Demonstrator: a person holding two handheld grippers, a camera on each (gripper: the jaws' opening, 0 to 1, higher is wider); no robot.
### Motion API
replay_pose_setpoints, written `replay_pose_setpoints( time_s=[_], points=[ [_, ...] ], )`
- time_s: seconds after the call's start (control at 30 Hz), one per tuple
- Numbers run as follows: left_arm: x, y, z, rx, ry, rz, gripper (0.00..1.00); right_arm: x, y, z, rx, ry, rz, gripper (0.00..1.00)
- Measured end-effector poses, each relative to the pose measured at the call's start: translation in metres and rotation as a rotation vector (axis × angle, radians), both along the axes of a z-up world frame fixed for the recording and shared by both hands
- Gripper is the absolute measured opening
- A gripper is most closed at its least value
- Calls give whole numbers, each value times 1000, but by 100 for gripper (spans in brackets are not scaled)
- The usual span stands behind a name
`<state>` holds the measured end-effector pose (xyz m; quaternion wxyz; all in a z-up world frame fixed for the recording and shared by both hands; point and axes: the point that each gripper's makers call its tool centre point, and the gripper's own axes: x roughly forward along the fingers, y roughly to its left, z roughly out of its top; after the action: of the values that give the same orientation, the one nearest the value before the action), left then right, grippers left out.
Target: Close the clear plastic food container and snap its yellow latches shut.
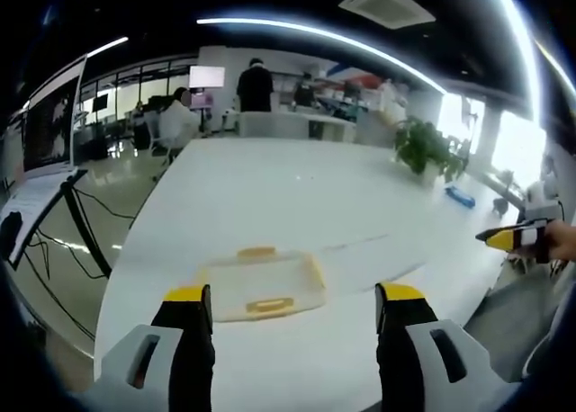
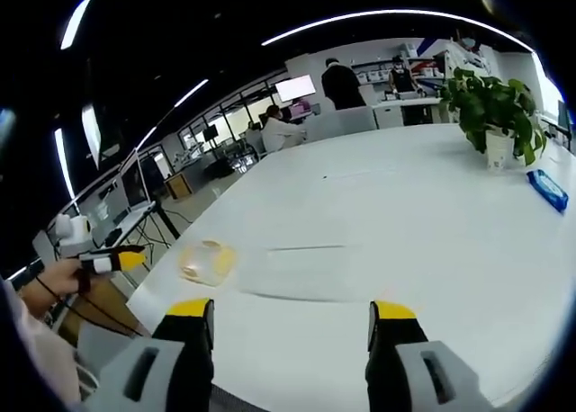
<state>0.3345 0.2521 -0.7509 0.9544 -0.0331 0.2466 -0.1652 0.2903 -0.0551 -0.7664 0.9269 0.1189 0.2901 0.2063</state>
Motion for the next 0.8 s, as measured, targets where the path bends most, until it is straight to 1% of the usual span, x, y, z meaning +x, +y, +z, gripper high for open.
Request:
replay_pose_setpoints(
  time_s=[0.4,0.47,0.63,0.8],
  points=[
    [5,10,-5,0,16,-3,72,8,27,-1,8,6,44,68],
    [7,13,-6,-2,17,1,71,8,34,-3,0,13,72,68],
    [12,16,-9,0,24,-6,71,12,44,-1,6,12,87,68],
    [19,19,-13,1,30,-14,71,15,56,-4,10,21,104,67]
  ],
)
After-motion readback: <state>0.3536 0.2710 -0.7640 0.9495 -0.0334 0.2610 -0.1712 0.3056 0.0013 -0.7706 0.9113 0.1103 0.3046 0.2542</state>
